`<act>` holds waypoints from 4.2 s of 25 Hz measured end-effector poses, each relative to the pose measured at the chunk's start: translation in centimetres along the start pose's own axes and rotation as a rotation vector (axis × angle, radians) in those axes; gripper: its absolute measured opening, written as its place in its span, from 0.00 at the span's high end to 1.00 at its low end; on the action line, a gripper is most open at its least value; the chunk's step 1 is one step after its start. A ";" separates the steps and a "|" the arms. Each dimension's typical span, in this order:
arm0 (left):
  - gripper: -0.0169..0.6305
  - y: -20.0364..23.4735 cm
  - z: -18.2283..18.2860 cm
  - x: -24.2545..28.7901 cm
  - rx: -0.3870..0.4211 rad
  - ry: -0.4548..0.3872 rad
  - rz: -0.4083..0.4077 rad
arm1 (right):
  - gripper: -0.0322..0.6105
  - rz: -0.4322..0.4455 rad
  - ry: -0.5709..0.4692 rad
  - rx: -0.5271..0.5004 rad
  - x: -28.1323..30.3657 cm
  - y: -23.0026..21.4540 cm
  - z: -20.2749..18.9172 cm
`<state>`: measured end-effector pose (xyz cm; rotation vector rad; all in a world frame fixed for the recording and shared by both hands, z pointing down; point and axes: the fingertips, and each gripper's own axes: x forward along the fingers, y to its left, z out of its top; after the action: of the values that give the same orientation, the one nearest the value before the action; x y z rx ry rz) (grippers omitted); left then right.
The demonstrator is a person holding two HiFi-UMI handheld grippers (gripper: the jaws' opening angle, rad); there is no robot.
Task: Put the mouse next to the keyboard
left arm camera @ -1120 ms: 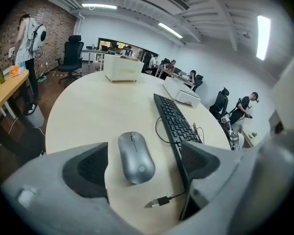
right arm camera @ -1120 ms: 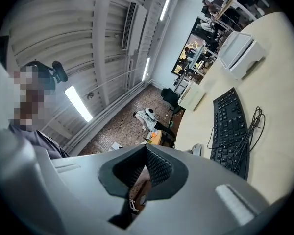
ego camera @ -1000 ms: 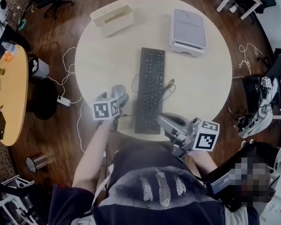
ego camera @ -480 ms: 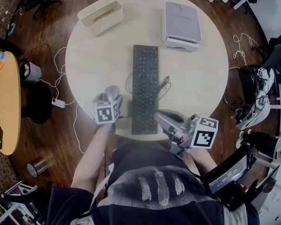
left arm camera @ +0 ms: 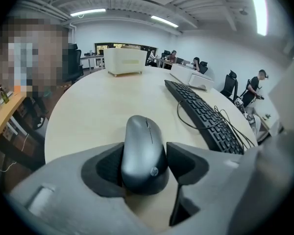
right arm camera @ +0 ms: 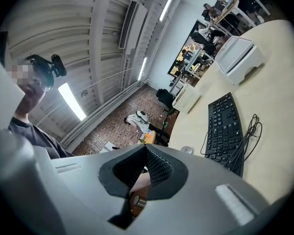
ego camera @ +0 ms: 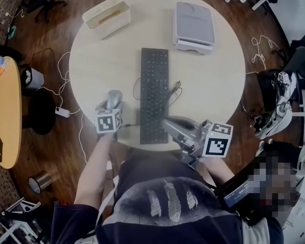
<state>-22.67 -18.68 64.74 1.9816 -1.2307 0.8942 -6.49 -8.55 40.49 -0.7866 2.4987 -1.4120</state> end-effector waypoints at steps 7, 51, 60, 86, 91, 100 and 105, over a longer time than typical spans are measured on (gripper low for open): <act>0.56 1.0 0.5 -1.6 -0.309 -0.047 -0.128 | 0.95 0.002 -0.017 -0.001 -0.6 0.3 0.6; 0.56 -6.9 11.7 -11.6 -0.318 -0.377 -0.590 | 0.95 -0.184 -0.169 0.038 -2.3 1.5 -1.5; 0.56 -14.5 11.5 -13.7 -0.237 -0.379 -0.605 | 0.95 -0.080 -0.227 0.065 -6.8 0.8 -0.9; 0.56 -25.2 7.2 -16.7 -0.224 -0.422 -0.440 | 0.95 0.076 -0.202 0.104 -19.8 -1.7 -1.1; 0.56 -25.1 7.1 -15.2 -0.253 -0.419 -0.481 | 0.95 0.039 -0.138 0.095 -17.7 -2.0 -1.2; 0.56 -25.7 7.0 -14.0 -0.176 -0.384 -0.602 | 0.84 -0.133 -0.068 0.037 -12.9 -2.8 0.1; 0.56 -26.6 7.1 -13.7 -0.134 -0.366 -0.650 | 0.69 -0.133 -0.020 0.065 -9.9 -2.7 0.7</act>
<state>-1.27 -7.97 45.39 2.2801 -0.7042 0.1291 3.12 -5.05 41.30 -0.9650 2.4124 -1.5113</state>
